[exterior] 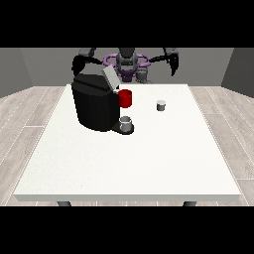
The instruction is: Insert the coffee pod into the coffee machine and close the lid
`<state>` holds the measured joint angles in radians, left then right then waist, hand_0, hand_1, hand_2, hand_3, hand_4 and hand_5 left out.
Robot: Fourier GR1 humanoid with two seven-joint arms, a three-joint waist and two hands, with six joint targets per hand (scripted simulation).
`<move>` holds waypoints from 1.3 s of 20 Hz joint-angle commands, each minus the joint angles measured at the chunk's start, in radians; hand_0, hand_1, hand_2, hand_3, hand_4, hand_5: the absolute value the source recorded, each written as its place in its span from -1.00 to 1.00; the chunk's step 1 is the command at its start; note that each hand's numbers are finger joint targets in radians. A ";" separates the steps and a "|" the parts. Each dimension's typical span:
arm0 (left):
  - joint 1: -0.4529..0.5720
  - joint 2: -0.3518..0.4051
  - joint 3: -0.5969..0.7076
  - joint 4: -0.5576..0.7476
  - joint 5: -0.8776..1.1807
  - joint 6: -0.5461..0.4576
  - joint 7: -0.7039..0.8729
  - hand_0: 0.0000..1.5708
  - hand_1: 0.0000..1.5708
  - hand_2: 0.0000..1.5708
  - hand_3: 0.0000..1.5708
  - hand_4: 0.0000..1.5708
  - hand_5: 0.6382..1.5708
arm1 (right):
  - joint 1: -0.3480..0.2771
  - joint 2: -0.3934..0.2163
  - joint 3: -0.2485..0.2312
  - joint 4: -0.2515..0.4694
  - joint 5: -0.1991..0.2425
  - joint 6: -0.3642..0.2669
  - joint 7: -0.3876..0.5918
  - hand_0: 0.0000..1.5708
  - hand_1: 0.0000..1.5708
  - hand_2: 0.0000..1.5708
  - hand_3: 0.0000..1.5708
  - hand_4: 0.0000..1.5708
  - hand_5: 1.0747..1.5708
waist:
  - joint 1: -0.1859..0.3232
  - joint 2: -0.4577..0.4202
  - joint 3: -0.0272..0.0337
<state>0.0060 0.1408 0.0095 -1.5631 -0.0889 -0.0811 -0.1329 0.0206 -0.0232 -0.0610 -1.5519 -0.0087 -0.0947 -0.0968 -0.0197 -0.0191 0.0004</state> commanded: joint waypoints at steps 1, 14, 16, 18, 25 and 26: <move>-0.086 0.056 0.042 0.084 -0.023 -0.023 -0.013 -1.00 -1.00 -1.00 -1.00 -1.00 1.00 | -0.065 -0.008 -0.020 -0.024 -0.028 -0.003 0.038 -1.00 -1.00 -1.00 -1.00 -0.80 1.00 | -0.031 0.039 -0.0005; -0.363 0.154 0.145 0.425 -0.026 -0.060 0.105 -1.00 -1.00 -1.00 -1.00 -1.00 1.00 | -0.154 0.022 0.084 -0.047 0.015 -0.056 0.106 -1.00 -1.00 -1.00 -1.00 -0.67 1.00 | -0.110 0.159 -0.0010; -0.391 0.183 0.170 0.485 -0.050 -0.036 0.091 -1.00 -1.00 -1.00 -1.00 -1.00 1.00 | -0.126 -0.003 0.056 -0.019 0.008 0.004 0.048 -1.00 -1.00 -1.00 -1.00 -0.58 1.00 | -0.124 0.173 -0.0006; -0.419 0.214 0.187 0.563 -0.049 -0.067 0.015 -1.00 -1.00 -1.00 -1.00 -1.00 1.00 | -0.143 0.022 0.076 -0.031 0.019 -0.019 0.047 -1.00 -1.00 -1.00 -1.00 -0.55 1.00 | -0.133 0.209 -0.0010; -0.426 0.174 0.072 0.595 -0.178 -0.038 0.048 -1.00 -1.00 -1.00 -1.00 -1.00 1.00 | -0.184 0.022 0.017 0.115 0.025 -0.069 0.022 -1.00 -1.00 -1.00 -1.00 -0.50 1.00 | -0.070 0.180 -0.0003; -0.491 0.167 0.091 0.638 -0.187 0.008 0.051 -1.00 -1.00 -0.86 -1.00 -1.00 1.00 | -0.223 -0.012 0.022 0.088 0.025 -0.036 0.071 -1.00 -1.00 -1.00 -1.00 -0.48 1.00 | -0.113 0.215 -0.0006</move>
<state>-0.4275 0.3162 0.1205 -0.9788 -0.2250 -0.1102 -0.0789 -0.1622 -0.0215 -0.0329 -1.4957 0.0103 -0.1339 -0.0397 -0.1196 0.1694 -0.0001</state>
